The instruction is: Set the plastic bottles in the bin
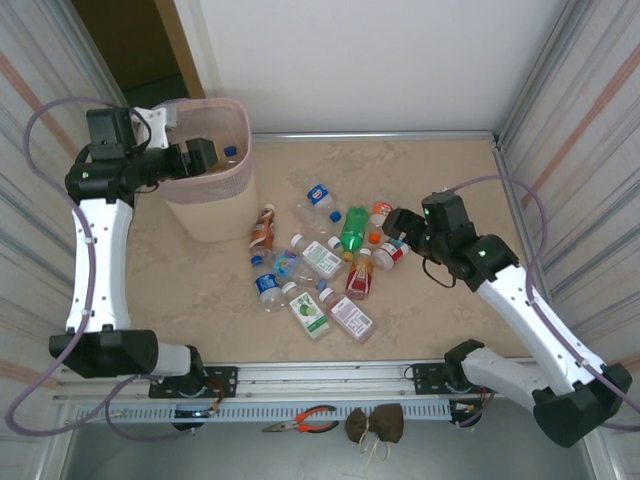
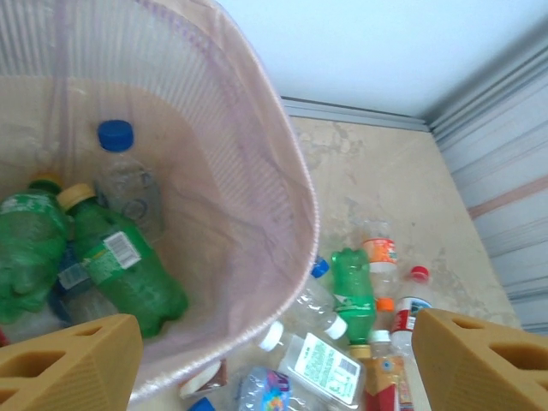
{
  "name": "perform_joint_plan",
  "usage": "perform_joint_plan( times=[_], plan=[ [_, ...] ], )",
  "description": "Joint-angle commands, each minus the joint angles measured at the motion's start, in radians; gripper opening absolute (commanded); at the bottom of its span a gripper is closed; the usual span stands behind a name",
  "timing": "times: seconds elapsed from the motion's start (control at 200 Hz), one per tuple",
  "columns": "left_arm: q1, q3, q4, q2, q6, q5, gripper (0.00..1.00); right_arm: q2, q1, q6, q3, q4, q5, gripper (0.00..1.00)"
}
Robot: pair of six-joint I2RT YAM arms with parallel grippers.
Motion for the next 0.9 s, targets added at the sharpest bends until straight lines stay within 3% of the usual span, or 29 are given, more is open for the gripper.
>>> perform_joint_plan(
  times=[0.0,0.225,0.897],
  plan=[
    [-0.003,-0.071,0.061,-0.054,-0.053,0.082,0.82,0.050,-0.017,0.142,-0.033,-0.034,0.039,0.90],
    [-0.003,-0.180,0.096,-0.141,-0.086,0.104,0.82,0.199,-0.036,0.061,-0.039,0.006,-0.060,0.90],
    [-0.002,-0.333,0.158,-0.243,-0.154,0.143,0.83,0.441,-0.099,0.237,-0.125,0.248,-0.186,0.91]
  ],
)
